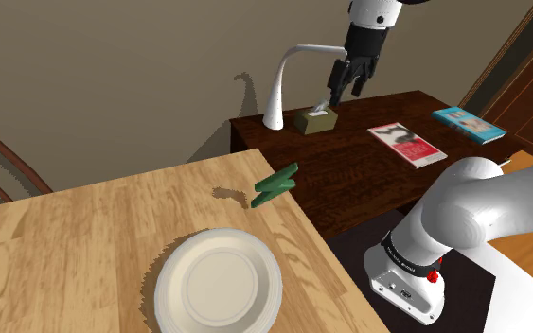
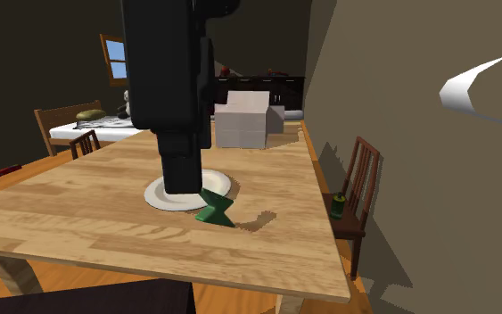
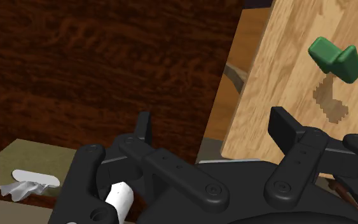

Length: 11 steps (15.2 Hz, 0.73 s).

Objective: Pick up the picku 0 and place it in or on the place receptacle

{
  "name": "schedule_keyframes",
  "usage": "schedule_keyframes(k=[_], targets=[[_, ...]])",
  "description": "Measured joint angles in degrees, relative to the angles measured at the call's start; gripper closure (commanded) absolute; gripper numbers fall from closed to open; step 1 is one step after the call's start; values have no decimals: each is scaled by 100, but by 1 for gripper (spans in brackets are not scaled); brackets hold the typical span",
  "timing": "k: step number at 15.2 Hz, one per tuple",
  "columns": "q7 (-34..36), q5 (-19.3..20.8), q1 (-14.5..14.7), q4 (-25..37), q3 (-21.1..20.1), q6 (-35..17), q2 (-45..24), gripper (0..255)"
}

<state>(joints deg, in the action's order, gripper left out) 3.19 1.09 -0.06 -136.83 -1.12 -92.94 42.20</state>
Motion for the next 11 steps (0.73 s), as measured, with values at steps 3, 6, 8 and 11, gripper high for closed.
schedule_keyframes(k=[3,6,8,11], targets=[[-51,-41,102,-44,-81,-137,-134,0],[-179,-121,324,-35,-261,-402,-505,0],[-233,-190,494,-1,-424,-557,-758,0],[-356,-260,722,61,-638,-834,-1192,0]])
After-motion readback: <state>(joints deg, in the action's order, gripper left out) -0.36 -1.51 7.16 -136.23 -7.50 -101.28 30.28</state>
